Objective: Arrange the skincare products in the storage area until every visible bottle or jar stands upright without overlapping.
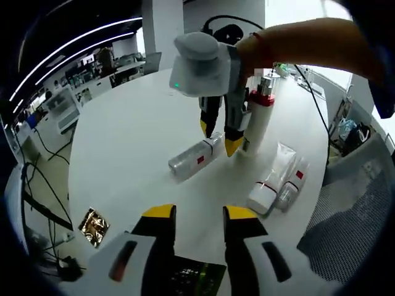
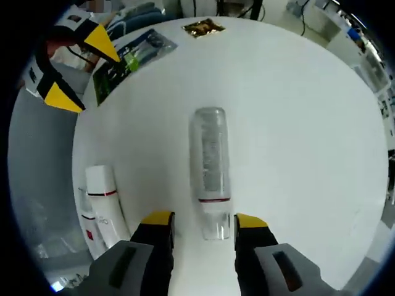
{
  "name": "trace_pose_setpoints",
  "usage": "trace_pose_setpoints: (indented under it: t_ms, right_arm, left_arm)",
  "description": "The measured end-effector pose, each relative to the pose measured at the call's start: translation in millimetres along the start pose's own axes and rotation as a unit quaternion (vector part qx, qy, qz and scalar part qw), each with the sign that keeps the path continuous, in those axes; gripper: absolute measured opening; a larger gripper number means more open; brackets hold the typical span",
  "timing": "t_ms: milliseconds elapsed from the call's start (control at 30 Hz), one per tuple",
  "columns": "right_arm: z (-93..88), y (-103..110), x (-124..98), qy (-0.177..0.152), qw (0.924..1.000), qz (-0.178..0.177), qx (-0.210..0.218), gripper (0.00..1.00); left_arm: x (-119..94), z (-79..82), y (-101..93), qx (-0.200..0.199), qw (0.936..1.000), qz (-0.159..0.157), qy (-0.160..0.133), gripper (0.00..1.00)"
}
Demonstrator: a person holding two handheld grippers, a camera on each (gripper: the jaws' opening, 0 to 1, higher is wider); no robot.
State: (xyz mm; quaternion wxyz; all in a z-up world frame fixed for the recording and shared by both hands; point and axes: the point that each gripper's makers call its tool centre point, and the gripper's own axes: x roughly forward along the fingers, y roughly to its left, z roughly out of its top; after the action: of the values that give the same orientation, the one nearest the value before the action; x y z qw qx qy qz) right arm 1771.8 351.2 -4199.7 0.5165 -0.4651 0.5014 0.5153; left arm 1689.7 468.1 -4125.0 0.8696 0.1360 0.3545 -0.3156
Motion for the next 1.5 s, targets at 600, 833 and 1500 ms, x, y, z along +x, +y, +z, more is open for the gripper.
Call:
trace_pose_setpoints:
  t_ms: [600,833,1500]
  right_arm:
    - [13.4,0,-8,0.005,0.9977,-0.019,-0.065,0.16]
    - [27.1,14,-29,-0.013,0.9964,-0.015,-0.082,0.15]
    - [69.8,75,-78,-0.047,0.9694,-0.044,-0.237,0.14]
  left_arm:
    - [-1,3.1,0.1,0.006,1.0000,0.001,-0.004,0.25]
    - [-5,13.1,4.5,0.021,0.9992,0.022,-0.026,0.27]
    - [-12,28.5,6.3,0.040,0.9968,0.029,-0.063,0.40]
